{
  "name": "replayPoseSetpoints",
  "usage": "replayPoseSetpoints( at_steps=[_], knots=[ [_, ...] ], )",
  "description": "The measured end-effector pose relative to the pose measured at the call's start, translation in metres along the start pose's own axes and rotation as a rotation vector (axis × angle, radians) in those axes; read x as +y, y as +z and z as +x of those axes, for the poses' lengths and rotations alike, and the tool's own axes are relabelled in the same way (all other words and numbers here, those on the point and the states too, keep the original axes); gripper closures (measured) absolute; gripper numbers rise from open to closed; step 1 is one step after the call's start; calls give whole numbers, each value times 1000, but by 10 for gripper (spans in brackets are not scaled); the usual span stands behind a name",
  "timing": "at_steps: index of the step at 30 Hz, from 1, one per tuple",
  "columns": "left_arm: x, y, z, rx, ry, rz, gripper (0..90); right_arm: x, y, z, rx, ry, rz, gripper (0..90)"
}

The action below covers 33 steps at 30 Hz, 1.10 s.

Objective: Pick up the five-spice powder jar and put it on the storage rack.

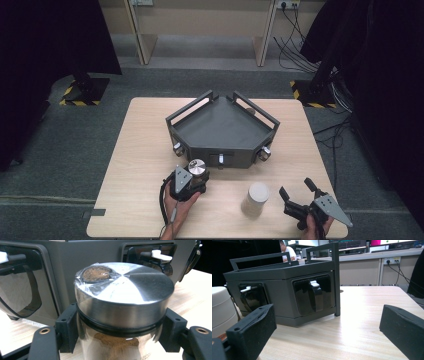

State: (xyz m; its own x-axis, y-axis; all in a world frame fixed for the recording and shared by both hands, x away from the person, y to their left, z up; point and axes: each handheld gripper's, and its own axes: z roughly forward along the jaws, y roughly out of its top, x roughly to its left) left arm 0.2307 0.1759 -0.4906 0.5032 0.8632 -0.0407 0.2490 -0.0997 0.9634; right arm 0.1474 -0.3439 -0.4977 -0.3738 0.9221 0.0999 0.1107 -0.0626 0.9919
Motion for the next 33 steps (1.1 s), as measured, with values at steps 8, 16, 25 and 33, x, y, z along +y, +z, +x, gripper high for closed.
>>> replayPoseSetpoints(
  at_steps=[8,16,25,33],
  knots=[
    [2,0,-1,4,-3,4,305,0,0,0,-1,3,-2,11],
    [2,-5,-3,-3,13,-9,306,0,0,-1,3,3,-1,11],
    [9,-12,-1,-28,19,-19,306,-1,1,-1,7,1,-1,11],
    [21,-20,1,-65,23,-31,306,-1,1,-1,6,1,-2,11]
  ],
)
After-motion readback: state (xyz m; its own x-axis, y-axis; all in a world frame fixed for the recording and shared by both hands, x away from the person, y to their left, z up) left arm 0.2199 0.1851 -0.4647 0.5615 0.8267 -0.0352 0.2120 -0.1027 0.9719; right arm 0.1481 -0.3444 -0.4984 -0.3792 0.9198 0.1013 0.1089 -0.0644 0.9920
